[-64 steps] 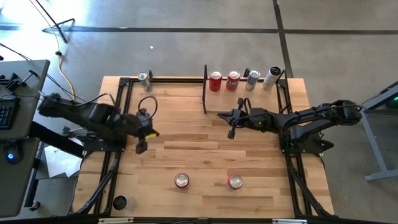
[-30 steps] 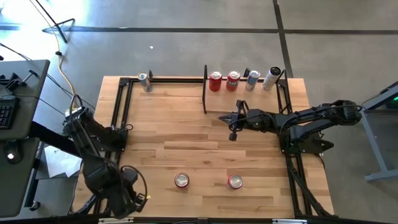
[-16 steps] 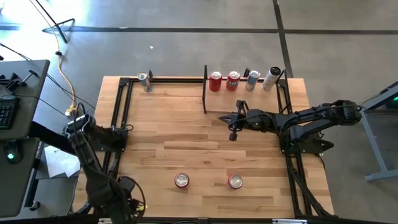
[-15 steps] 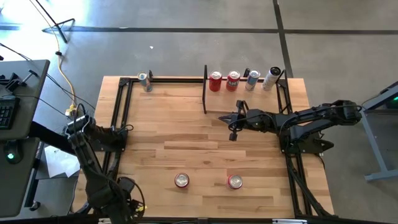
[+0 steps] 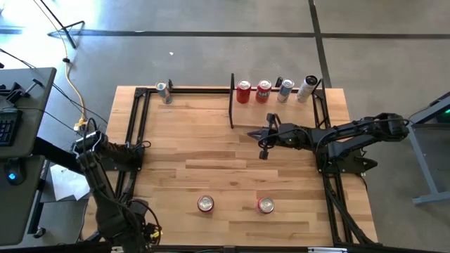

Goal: Place canned beverage on shelf
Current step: Put the white-yellow soda can on the shelf aligned with the other white-yellow soda can

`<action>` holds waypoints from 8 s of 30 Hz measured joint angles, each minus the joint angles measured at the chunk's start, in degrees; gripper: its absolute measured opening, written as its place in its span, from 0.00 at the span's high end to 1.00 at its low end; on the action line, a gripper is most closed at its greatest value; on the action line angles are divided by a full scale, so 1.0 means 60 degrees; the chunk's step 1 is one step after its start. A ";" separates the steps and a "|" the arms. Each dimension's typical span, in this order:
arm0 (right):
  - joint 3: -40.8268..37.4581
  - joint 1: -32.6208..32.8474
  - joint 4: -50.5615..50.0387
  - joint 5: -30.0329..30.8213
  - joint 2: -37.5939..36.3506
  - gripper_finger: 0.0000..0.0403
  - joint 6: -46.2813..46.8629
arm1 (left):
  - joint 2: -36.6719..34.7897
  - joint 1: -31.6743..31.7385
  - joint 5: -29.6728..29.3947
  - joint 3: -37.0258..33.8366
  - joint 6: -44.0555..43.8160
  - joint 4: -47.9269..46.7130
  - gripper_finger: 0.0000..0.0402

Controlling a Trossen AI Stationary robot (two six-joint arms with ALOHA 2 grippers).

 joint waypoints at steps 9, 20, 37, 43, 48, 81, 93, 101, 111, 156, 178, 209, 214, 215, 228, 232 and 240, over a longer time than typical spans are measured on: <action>0.0000 -0.0001 0.0000 -0.0101 0.0000 1.00 0.0000 | -0.0007 -0.0018 -0.0105 -0.0346 0.0097 -0.0038 0.22; 0.0000 -0.0001 -0.0003 -0.0101 0.0002 1.00 0.0004 | -0.0018 -0.0109 -0.0157 -0.0343 0.0343 0.0176 0.40; 0.0000 -0.0001 -0.0137 -0.0101 0.0004 1.00 -0.0001 | -0.0479 0.1715 -0.2284 -0.0354 0.5476 -0.1753 0.42; 0.0000 -0.0001 -0.0173 -0.0101 0.0004 1.00 -0.0046 | -0.0908 0.3858 -0.3277 -0.0354 0.9373 -0.1730 0.43; 0.0000 -0.0001 -0.0288 -0.0101 0.0004 1.00 -0.0055 | -0.0995 0.6065 -0.3618 -0.0332 1.2923 -0.1718 0.43; 0.0000 0.0000 -0.1664 -0.0097 -0.0353 1.00 0.0231 | 0.3113 1.0932 -0.3402 0.4064 2.5961 -0.0784 0.43; 0.0000 0.0002 -0.1632 -0.0096 -0.0353 1.00 0.0089 | 0.3245 1.0199 -0.4177 0.4050 2.5848 -0.0762 0.33; 0.0000 0.0001 -0.1628 -0.0097 -0.0353 1.00 0.0098 | 0.3315 1.0201 -0.4438 0.4017 2.5684 -0.0672 0.28; 0.0000 0.0003 -0.1625 -0.0097 -0.0353 1.00 0.0095 | 0.3304 1.0204 -0.4469 0.4784 2.5679 -0.0764 0.29; 0.0918 -0.0212 0.2634 -0.1496 0.2776 0.67 0.1434 | -0.7272 1.0265 -0.4053 -1.3104 2.2600 1.7285 1.00; 0.3606 -0.0381 0.2437 -0.1408 0.5195 0.21 0.1769 | -0.7267 1.0717 -0.4006 -1.3308 2.2342 1.8064 1.00; 0.3566 -0.0653 0.0254 -0.3736 0.3458 0.41 0.1363 | -0.7267 1.0636 -0.4010 -1.3312 2.2328 1.8261 1.00; 0.3566 -0.0453 -0.1950 -0.3722 0.1601 0.41 0.0700 | -0.7267 1.0468 -0.4009 -1.3312 2.2373 1.8265 1.00; 0.3566 -0.0432 -0.2387 -0.3706 0.1177 0.41 0.0564 | -0.7267 1.0432 -0.4010 -1.3312 2.2373 1.8261 1.00; 0.3574 -0.1777 -0.8490 -0.2448 -0.4291 0.41 -0.0517 | -0.7267 1.0324 -0.4010 -1.3312 2.2463 1.8268 1.00; 0.3574 -0.2648 -0.9653 -0.2502 -0.5427 0.41 -0.0969 | -0.7267 1.0324 -0.4010 -1.3312 2.2486 1.8272 1.00; 0.3574 -0.5012 -1.0604 -0.2883 -0.6797 0.41 -0.1330 | -0.7267 1.0324 -0.4010 -1.3314 2.2533 1.8272 1.00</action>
